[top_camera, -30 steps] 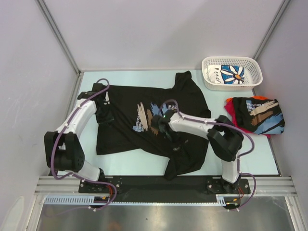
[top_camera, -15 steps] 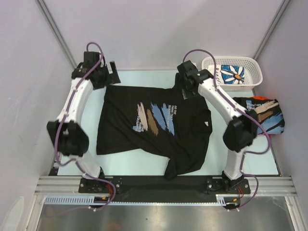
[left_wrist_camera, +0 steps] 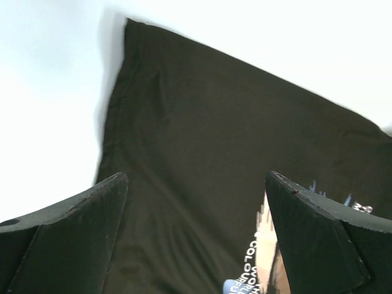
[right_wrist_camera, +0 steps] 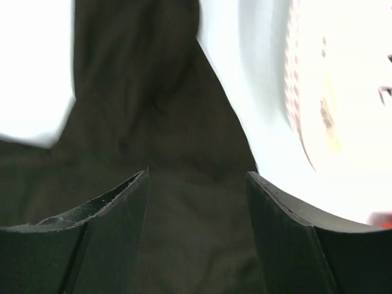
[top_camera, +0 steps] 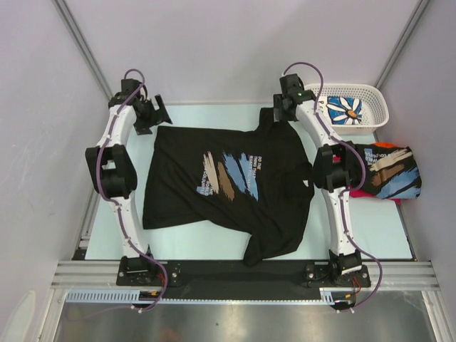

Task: Fold and stack the t-shirts
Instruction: Grap the side of the flattened tshirt furthest away from the robot with both arms

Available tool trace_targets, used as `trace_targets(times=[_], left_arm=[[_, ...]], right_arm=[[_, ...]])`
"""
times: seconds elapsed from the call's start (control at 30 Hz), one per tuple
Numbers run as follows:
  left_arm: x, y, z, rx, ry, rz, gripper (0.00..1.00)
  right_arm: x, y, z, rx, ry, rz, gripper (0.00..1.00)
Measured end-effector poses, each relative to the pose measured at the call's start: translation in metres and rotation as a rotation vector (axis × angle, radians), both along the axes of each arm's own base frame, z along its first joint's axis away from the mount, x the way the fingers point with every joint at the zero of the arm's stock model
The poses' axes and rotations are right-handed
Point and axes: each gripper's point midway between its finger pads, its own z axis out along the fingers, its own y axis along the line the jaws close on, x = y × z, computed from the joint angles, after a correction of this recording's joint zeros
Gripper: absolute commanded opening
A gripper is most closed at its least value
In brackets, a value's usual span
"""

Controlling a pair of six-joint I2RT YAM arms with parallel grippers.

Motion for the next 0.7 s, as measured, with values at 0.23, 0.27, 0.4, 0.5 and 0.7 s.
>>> trace_targets(times=[0.23,0.27,0.4,0.5,0.7], left_arm=[[0.015,-0.012,-0.009,-0.054,-0.019,0.003,1.00],[0.018,-0.013,-0.010,-0.065,-0.024,0.011,1.00],[0.031,-0.015,-0.020,-0.084,-0.027,0.033,1.00],[0.037,-0.015,-0.031,-0.091,-0.012,0.045,1.00],[0.048,-0.010,-0.038,-0.077,-0.004,0.067,1.00]], right_arm=[[0.034,0.004,-0.031,0.138,-0.038,0.011,0.74],[0.038,0.001,-0.037,0.151,-0.037,0.003,0.75],[0.048,-0.011,-0.057,0.200,-0.030,-0.026,0.76],[0.055,-0.009,-0.062,0.239,-0.043,-0.032,0.77],[0.070,-0.001,-0.063,0.327,-0.088,-0.027,0.78]])
